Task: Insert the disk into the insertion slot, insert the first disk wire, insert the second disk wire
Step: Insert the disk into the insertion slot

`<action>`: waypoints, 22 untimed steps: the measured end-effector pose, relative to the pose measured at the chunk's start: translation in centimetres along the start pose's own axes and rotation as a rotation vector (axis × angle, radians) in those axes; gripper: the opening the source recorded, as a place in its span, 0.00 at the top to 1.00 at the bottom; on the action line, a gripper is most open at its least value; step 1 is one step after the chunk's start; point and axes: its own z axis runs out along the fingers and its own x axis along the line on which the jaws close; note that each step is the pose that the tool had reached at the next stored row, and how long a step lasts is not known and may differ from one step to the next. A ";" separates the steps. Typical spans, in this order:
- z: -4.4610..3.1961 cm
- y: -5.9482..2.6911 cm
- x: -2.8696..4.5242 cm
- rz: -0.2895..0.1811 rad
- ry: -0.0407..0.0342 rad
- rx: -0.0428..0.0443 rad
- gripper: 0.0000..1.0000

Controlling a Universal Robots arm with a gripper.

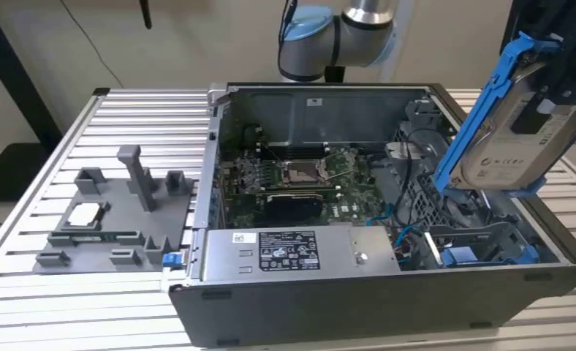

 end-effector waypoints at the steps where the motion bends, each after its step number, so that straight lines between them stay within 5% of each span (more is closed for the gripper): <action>1: 0.10 -0.01 -0.03 0.000 -0.0003 0.0000 0.68; 10: 1.59 -0.38 -0.05 0.000 -0.0003 0.0060 0.68; 22: 2.42 -0.44 -0.05 0.000 -0.0004 0.0076 0.68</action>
